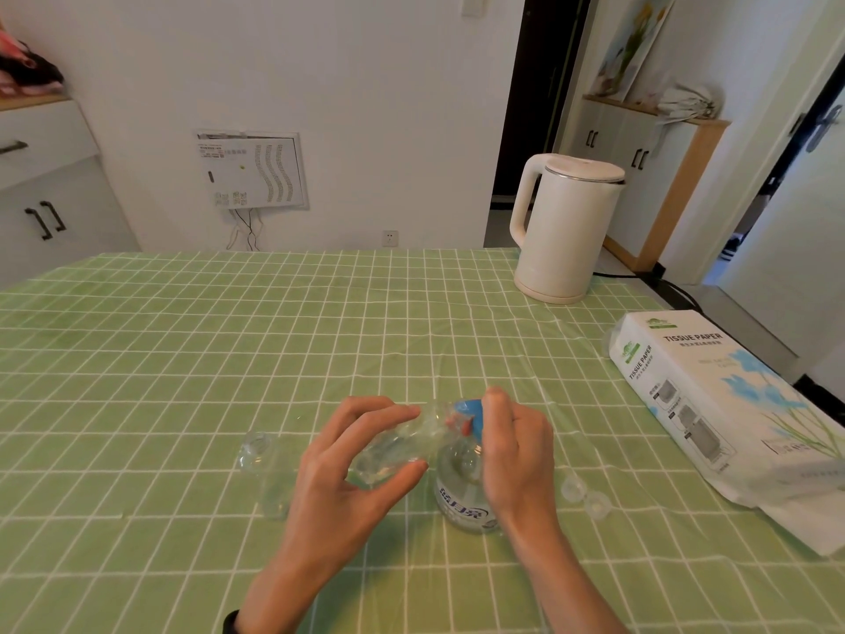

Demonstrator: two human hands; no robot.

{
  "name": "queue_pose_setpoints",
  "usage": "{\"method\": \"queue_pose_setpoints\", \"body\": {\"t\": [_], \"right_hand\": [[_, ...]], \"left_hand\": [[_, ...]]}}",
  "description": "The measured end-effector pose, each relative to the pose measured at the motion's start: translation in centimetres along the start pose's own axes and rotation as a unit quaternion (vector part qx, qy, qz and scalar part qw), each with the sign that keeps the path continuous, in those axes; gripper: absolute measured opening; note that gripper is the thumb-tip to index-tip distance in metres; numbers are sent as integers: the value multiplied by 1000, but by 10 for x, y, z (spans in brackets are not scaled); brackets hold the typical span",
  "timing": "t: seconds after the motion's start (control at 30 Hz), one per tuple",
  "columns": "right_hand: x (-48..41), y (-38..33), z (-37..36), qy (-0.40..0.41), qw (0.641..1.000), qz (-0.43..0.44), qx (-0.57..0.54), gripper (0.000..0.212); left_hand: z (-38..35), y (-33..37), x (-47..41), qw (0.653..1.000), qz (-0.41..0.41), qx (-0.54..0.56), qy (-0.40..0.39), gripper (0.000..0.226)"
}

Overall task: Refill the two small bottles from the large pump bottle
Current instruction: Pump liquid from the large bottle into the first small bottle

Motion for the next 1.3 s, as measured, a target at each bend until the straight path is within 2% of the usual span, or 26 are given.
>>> {"method": "queue_pose_setpoints", "body": {"t": [0.17, 0.33, 0.83, 1.0, 1.3], "right_hand": [[-1, 9, 1, 6, 1000, -21, -6, 80], [-1, 6, 0, 6, 1000, -18, 0, 86], [0, 2, -1, -5, 1000, -8, -4, 85], [0, -1, 1, 3, 1000, 4, 0, 67], [0, 1, -1, 4, 1000, 3, -5, 76]], "left_hand": [[1, 0, -1, 1000, -4, 0, 5, 48], [1, -2, 0, 1000, -4, 0, 6, 46], [0, -4, 1, 1000, 0, 0, 4, 50], [-2, -3, 1, 1000, 3, -5, -4, 50], [1, -5, 2, 1000, 5, 4, 5, 48]]}}
Point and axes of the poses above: each hand's wrist, its own x-axis away from the middle knuckle, its own z-axis out of the back of the hand, y = z × x, the point moved 8 cm from there along -x, towards the middle knuckle, and after that the axes turned 1 degree about -z, right-handed, at the moved point
